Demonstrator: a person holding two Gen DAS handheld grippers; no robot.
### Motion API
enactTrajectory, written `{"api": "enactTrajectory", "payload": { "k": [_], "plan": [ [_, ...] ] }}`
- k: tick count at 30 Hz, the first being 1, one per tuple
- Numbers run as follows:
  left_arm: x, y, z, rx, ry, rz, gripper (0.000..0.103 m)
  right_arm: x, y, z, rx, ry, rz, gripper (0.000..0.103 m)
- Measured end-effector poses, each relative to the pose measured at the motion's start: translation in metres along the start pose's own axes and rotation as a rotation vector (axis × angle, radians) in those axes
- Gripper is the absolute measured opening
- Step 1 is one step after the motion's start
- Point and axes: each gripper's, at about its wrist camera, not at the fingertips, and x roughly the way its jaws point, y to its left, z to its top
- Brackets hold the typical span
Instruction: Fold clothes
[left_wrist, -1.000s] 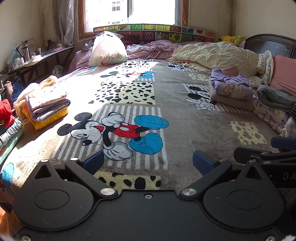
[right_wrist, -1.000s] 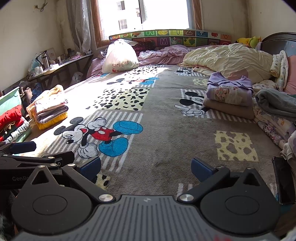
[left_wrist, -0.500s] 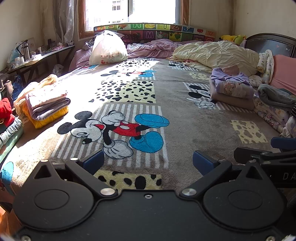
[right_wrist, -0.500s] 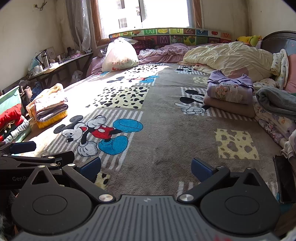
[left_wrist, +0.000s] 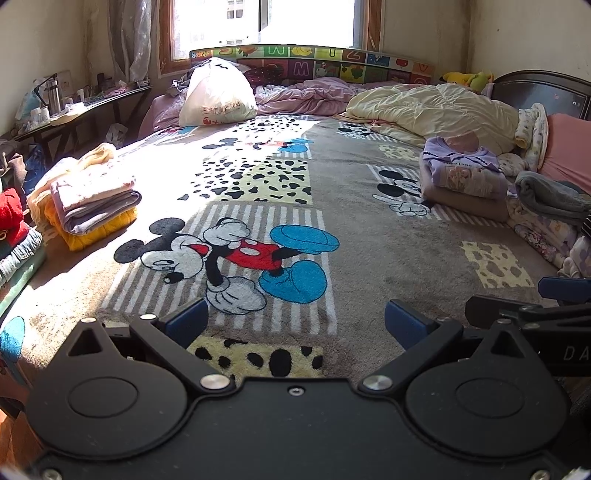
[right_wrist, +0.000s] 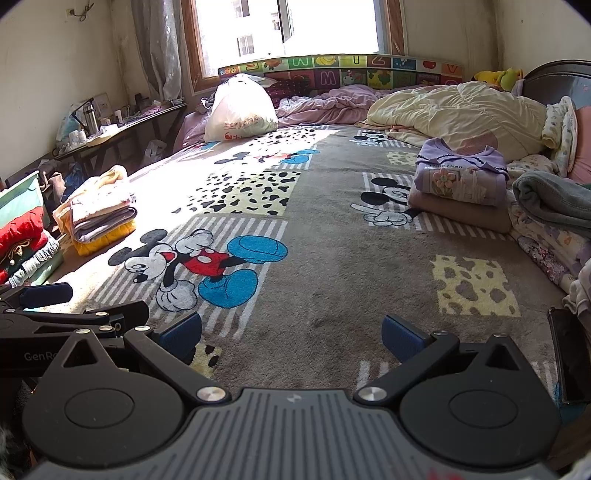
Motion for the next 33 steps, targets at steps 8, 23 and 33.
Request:
{"api": "enactTrajectory", "payload": {
  "k": [8, 23, 33],
  "plan": [
    [-0.001, 0.01, 0.0, -0.035, -0.013, -0.01, 0.103, 0.005, 0.003, 0.001, 0.003, -0.006, 0.055, 0.103],
    [-0.007, 0.106, -0.004, -0.265, -0.124, 0.044, 0.103, 0.017, 0.036, 0.014, -0.066, -0.085, 0.174, 0.103],
    [-0.011, 0.193, -0.008, -0.374, -0.155, 0.151, 0.103, 0.046, 0.076, 0.031, -0.121, -0.144, 0.309, 0.103]
  ]
}}
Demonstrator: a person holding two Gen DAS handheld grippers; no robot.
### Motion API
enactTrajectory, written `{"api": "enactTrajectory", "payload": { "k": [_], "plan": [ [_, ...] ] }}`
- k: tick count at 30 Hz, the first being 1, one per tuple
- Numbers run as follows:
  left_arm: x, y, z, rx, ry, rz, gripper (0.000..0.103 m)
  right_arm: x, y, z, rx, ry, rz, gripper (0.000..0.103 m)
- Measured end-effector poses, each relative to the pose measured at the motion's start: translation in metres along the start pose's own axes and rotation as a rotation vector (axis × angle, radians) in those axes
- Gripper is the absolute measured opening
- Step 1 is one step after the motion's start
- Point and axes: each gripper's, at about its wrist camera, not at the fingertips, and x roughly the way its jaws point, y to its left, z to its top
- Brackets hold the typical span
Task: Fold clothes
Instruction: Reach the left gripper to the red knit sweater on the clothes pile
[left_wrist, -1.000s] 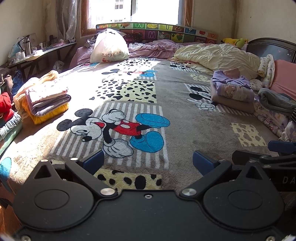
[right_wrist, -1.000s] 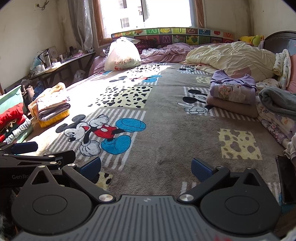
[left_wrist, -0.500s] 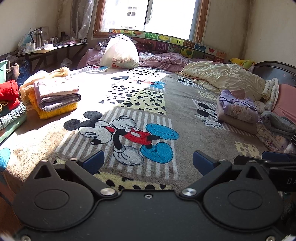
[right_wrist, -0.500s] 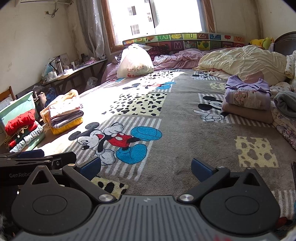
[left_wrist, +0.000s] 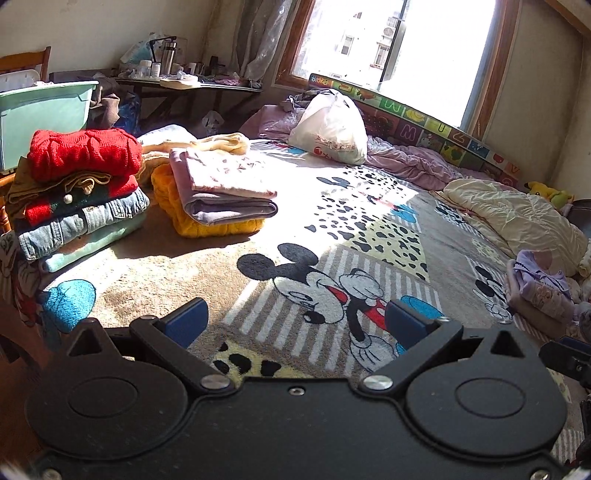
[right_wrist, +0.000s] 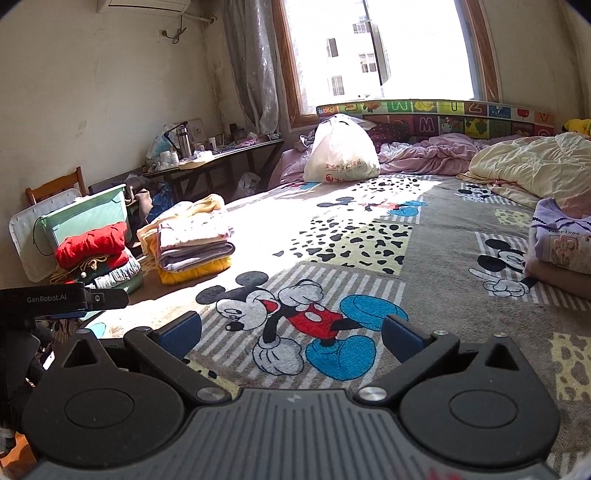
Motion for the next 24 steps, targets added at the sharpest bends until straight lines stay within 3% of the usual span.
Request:
{"api": "enactTrajectory", "payload": {
  "k": [8, 12, 13, 21, 24],
  "plan": [
    [0.016, 0.073, 0.023, -0.146, -0.101, 0.17, 0.101, 0.051, 0.02, 0.008, 0.01, 0.119, 0.137, 0.103],
    [0.021, 0.114, 0.044, -0.216, -0.199, 0.263, 0.076, 0.074, 0.036, 0.006, -0.004, 0.16, 0.205, 0.103],
    [0.022, 0.124, 0.051, -0.231, -0.234, 0.286, 0.075, 0.08, 0.039, 0.005, -0.004, 0.172, 0.215, 0.103],
    [0.045, 0.185, 0.099, -0.267, -0.41, 0.411, 0.071, 0.123, 0.061, -0.012, 0.036, 0.274, 0.232, 0.103],
    [0.058, 0.196, 0.109, -0.246, -0.414, 0.441, 0.068, 0.138, 0.069, -0.019, 0.04, 0.312, 0.23, 0.103]
  ]
}}
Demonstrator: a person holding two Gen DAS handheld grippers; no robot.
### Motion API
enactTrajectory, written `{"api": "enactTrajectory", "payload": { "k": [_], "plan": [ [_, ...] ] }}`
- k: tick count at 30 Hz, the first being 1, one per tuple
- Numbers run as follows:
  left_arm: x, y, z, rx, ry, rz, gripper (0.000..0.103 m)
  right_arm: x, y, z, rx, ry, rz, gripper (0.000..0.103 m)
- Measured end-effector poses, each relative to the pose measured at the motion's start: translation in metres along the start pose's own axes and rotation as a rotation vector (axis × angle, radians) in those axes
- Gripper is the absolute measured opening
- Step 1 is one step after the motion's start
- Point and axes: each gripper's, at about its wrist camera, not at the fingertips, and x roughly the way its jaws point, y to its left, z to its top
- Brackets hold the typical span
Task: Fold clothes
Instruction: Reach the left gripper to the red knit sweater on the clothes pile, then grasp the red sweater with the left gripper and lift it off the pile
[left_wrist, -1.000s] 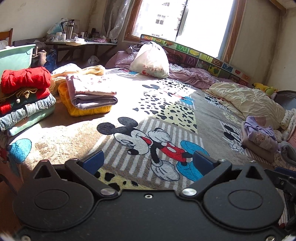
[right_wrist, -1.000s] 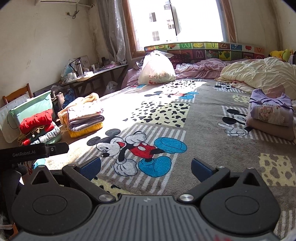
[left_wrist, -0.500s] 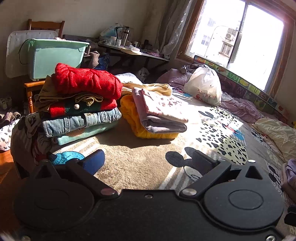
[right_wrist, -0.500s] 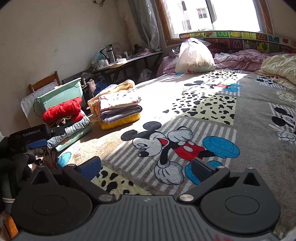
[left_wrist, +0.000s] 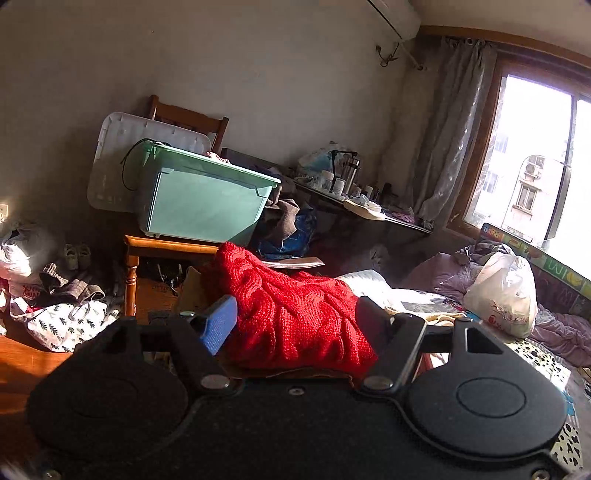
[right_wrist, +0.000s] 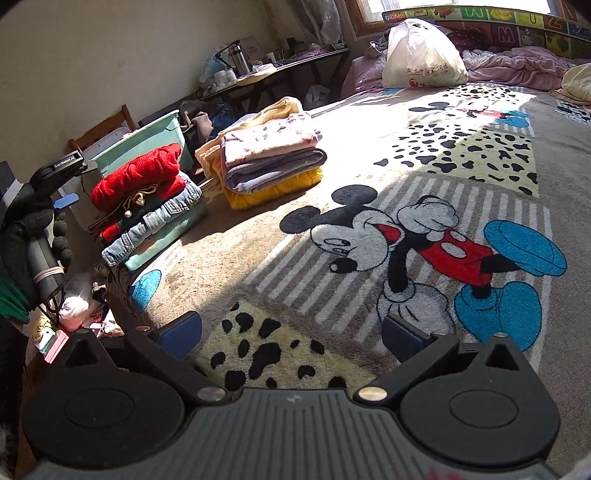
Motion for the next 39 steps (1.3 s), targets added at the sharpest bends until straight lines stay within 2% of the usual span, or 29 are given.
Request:
{"api": "enactTrajectory", "payload": {
  "k": [4, 7, 8, 10, 11, 12, 14, 18, 21, 27, 29, 32, 34, 37, 39],
  "plan": [
    [0.023, -0.001, 0.0, 0.068, 0.023, 0.026, 0.062, 0.013, 0.006, 0.002, -0.014, 0.023, 0.003, 0.103],
    [0.036, -0.002, -0.002, 0.122, 0.102, 0.055, 0.061, 0.02, 0.007, 0.004, -0.009, 0.033, 0.001, 0.103],
    [0.04, -0.003, -0.004, 0.15, 0.128, 0.058, 0.058, 0.021, 0.006, 0.004, -0.004, 0.036, 0.0, 0.103],
    [0.041, -0.006, -0.007, 0.209, 0.13, 0.051, 0.045, 0.021, 0.005, 0.003, 0.005, 0.038, -0.002, 0.103],
    [0.039, -0.009, -0.008, 0.25, 0.12, 0.053, 0.036, 0.02, 0.005, 0.003, 0.008, 0.037, -0.001, 0.103],
    [0.036, -0.014, -0.008, 0.296, 0.108, 0.057, 0.021, 0.018, 0.005, 0.002, 0.01, 0.035, 0.0, 0.103],
    [0.028, -0.023, -0.007, 0.375, 0.083, 0.046, 0.015, 0.011, 0.004, 0.0, 0.012, 0.026, 0.004, 0.103],
    [0.005, -0.043, -0.003, 0.432, 0.05, -0.032, 0.011, -0.012, -0.001, -0.005, 0.022, -0.001, 0.005, 0.103],
    [-0.025, -0.078, 0.003, 0.505, -0.02, -0.116, 0.01, -0.034, -0.012, -0.013, 0.042, -0.021, -0.003, 0.103],
    [-0.109, -0.171, -0.001, 0.624, -0.15, -0.358, 0.01, -0.091, -0.046, -0.035, 0.098, -0.082, -0.05, 0.103],
    [-0.134, -0.198, -0.008, 0.658, -0.181, -0.428, 0.01, -0.111, -0.059, -0.043, 0.124, -0.109, -0.075, 0.103],
    [-0.181, -0.248, -0.034, 0.779, -0.251, -0.532, 0.01, -0.145, -0.087, -0.057, 0.184, -0.158, -0.126, 0.103],
    [-0.201, -0.274, -0.048, 0.794, -0.239, -0.632, 0.01, -0.165, -0.104, -0.067, 0.222, -0.187, -0.158, 0.103],
    [-0.224, -0.305, -0.056, 0.722, -0.17, -0.788, 0.01, -0.195, -0.129, -0.084, 0.287, -0.228, -0.209, 0.103],
    [-0.238, -0.327, -0.062, 0.715, -0.137, -0.862, 0.01, -0.212, -0.144, -0.096, 0.329, -0.253, -0.234, 0.103]
  ]
}}
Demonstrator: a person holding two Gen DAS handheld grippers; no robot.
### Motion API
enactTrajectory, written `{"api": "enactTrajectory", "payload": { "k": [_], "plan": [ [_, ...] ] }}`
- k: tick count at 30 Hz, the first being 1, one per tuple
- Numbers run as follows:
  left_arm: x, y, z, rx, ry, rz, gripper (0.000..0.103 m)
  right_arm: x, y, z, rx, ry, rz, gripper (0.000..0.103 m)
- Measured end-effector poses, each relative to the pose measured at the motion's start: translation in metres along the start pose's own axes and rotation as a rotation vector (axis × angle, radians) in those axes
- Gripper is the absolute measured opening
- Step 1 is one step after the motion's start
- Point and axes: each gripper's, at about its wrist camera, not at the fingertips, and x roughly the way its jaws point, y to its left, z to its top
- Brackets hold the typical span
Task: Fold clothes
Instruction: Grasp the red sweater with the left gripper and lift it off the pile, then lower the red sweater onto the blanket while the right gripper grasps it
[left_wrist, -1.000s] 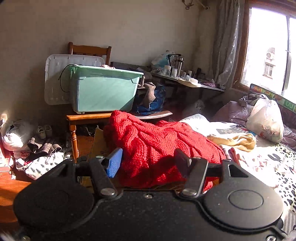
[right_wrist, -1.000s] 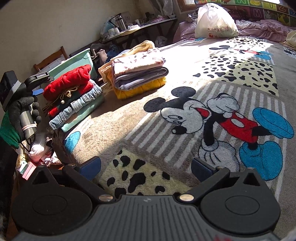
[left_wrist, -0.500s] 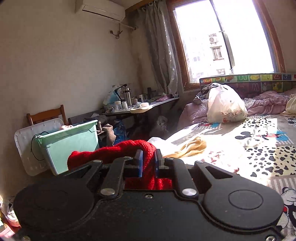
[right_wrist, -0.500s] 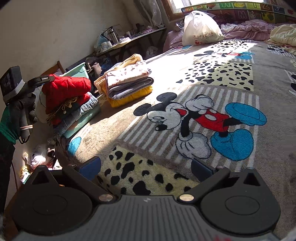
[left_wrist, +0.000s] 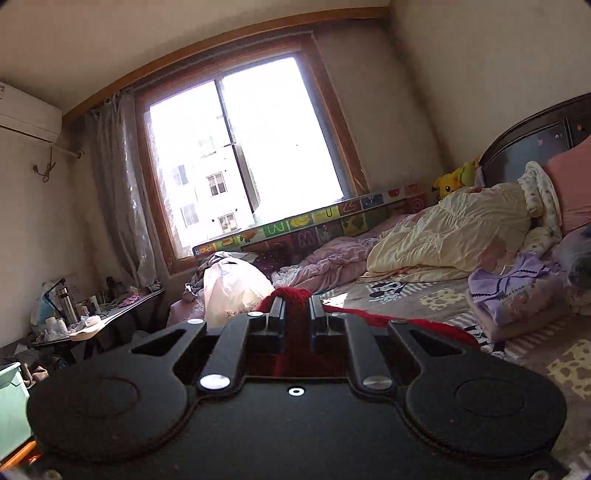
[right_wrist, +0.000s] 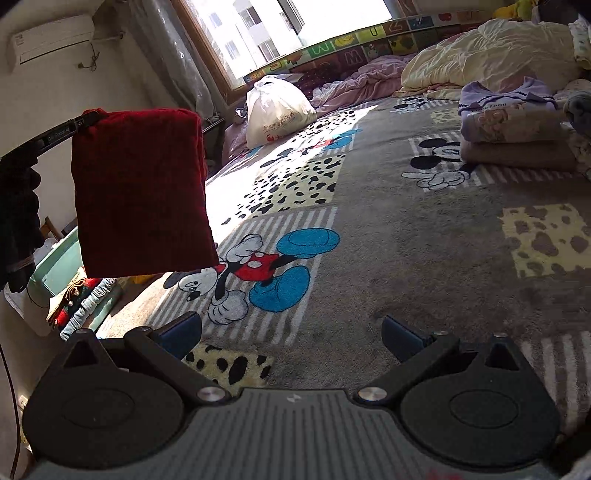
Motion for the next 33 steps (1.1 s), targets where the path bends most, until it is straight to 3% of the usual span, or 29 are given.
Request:
{"api": "enactTrajectory", "payload": {
  "k": [3, 5, 7, 9, 12, 14, 16, 19, 21, 24, 28, 29, 31, 33],
  "plan": [
    [0.026, -0.042, 0.003, 0.12, 0.031, -0.037, 0.01, -0.016, -0.026, -0.005, 0.05, -0.027, -0.039, 0.103],
    [0.023, -0.075, -0.001, 0.262, -0.047, -0.012, 0.01, -0.023, -0.041, -0.009, 0.084, -0.036, -0.06, 0.103],
    [0.023, -0.085, 0.004, 0.231, -0.08, -0.044, 0.01, -0.027, -0.052, -0.011, 0.109, -0.044, -0.074, 0.103],
    [0.037, -0.103, -0.003, 0.325, -0.067, -0.026, 0.01, -0.031, -0.06, -0.014, 0.124, -0.055, -0.087, 0.103],
    [0.039, -0.097, -0.005, 0.155, -0.032, -0.08, 0.01, -0.031, -0.072, -0.016, 0.155, -0.051, -0.105, 0.103],
    [0.027, -0.099, -0.019, 0.124, -0.067, -0.056, 0.01, -0.031, -0.074, -0.016, 0.158, -0.056, -0.102, 0.103],
    [0.018, -0.108, -0.046, 0.133, -0.026, -0.093, 0.011, -0.032, -0.075, -0.017, 0.15, -0.062, -0.103, 0.103],
    [0.021, -0.126, -0.097, 0.232, 0.227, -0.189, 0.015, -0.028, -0.079, -0.02, 0.169, -0.046, -0.105, 0.103],
    [0.014, -0.126, -0.134, 0.201, 0.362, -0.234, 0.015, -0.024, -0.081, -0.021, 0.167, -0.036, -0.106, 0.103],
    [-0.001, -0.115, -0.162, 0.124, 0.479, -0.256, 0.015, -0.018, -0.083, -0.022, 0.167, -0.021, -0.103, 0.103],
    [-0.01, -0.088, -0.167, -0.04, 0.52, -0.251, 0.02, -0.011, -0.081, -0.022, 0.151, -0.002, -0.093, 0.103],
    [-0.009, -0.082, -0.167, -0.092, 0.526, -0.251, 0.028, -0.008, -0.08, -0.022, 0.144, 0.001, -0.088, 0.103],
    [-0.008, -0.068, -0.165, -0.188, 0.521, -0.245, 0.033, -0.004, -0.078, -0.019, 0.132, 0.005, -0.074, 0.103],
    [-0.006, -0.052, -0.166, -0.291, 0.52, -0.251, 0.049, 0.0, -0.075, -0.015, 0.117, 0.007, -0.05, 0.103]
  ]
}}
